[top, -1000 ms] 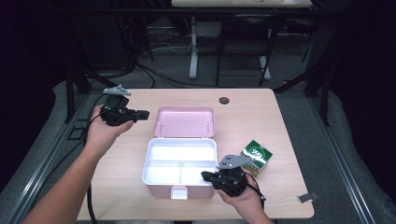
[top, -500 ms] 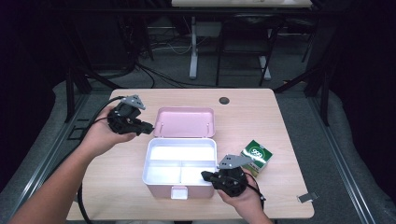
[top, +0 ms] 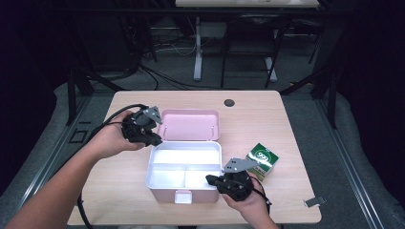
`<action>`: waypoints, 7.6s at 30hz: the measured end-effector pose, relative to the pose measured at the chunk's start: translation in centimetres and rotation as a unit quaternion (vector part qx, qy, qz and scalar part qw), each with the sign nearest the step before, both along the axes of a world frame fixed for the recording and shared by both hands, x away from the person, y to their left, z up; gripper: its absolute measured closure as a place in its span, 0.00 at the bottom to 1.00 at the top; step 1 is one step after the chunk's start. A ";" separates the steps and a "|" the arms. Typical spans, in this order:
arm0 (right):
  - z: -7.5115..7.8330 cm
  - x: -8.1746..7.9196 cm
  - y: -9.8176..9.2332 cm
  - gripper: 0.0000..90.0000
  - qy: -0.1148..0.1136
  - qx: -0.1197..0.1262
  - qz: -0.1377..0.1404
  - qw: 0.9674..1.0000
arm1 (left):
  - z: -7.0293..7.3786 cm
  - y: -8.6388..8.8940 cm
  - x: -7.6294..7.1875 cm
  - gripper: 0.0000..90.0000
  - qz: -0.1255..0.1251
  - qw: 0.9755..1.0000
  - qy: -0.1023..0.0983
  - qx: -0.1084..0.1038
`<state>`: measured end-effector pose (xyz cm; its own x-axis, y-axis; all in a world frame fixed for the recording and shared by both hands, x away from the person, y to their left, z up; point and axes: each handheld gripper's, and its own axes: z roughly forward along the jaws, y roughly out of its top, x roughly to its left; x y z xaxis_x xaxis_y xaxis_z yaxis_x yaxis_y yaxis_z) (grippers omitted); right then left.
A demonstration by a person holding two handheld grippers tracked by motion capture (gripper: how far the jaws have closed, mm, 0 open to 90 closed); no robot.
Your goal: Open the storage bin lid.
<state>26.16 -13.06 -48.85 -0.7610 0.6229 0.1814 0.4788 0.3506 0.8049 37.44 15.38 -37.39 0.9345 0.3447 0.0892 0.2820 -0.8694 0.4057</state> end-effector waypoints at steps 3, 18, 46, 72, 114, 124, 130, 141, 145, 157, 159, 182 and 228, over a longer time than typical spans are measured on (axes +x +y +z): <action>0.0 0.0 0.0 1.00 -0.002 0.003 -0.001 1.000 | -0.2 -0.7 -0.2 0.91 -0.013 1.000 0.004 0.014; 0.0 0.0 0.1 1.00 -0.001 0.003 -0.001 1.000 | -1.3 -2.9 -0.6 0.91 -0.079 0.994 0.005 0.081; 0.9 0.0 -0.8 1.00 -0.009 0.013 -0.010 1.000 | -3.8 -7.4 -1.4 0.89 -0.143 0.979 0.030 0.142; 1.6 0.2 -2.3 1.00 -0.016 0.022 -0.030 0.999 | -5.8 -9.4 -1.5 0.94 -0.164 0.971 0.044 0.167; 2.1 0.4 -4.1 0.98 -0.020 0.032 -0.057 0.998 | -6.3 -10.4 -1.4 0.99 -0.167 0.966 0.048 0.189; 2.5 0.5 -4.9 0.96 -0.023 0.043 -0.070 0.996 | -5.7 -10.3 -1.5 0.99 -0.162 0.968 0.040 0.187; 2.6 0.5 -5.4 0.94 -0.028 0.045 -0.077 0.996 | -5.1 -10.0 -1.6 0.99 -0.152 0.971 0.043 0.177; 2.6 0.7 -5.6 0.91 -0.026 0.046 -0.082 0.995 | -3.2 -8.9 -1.4 0.99 -0.121 0.978 0.039 0.166; 2.5 0.7 -5.6 0.90 -0.026 0.046 -0.082 0.995 | -2.9 -8.2 -1.1 0.99 -0.100 0.981 0.039 0.162; 2.2 0.9 -5.5 0.85 -0.020 0.040 -0.081 0.996 | -2.3 -5.6 -0.1 0.99 -0.018 0.987 0.066 0.143; 2.1 0.9 -5.4 0.84 -0.019 0.041 -0.081 0.996 | -2.2 -5.0 0.0 0.99 -0.005 0.988 0.068 0.139; 1.7 1.2 -5.1 0.68 -0.012 0.037 -0.077 0.996 | -1.4 2.8 0.8 0.99 0.124 0.982 0.095 0.108; 1.7 1.6 -4.1 0.46 -0.027 0.024 -0.040 0.999 | -7.6 13.2 1.6 0.99 0.252 0.954 0.132 0.092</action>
<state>27.81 -17.18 -47.12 -0.7189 0.6732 0.1731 0.4594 0.2733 0.8451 39.07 28.53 -44.98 0.6519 0.7580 -0.0236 0.7548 -0.6455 0.1164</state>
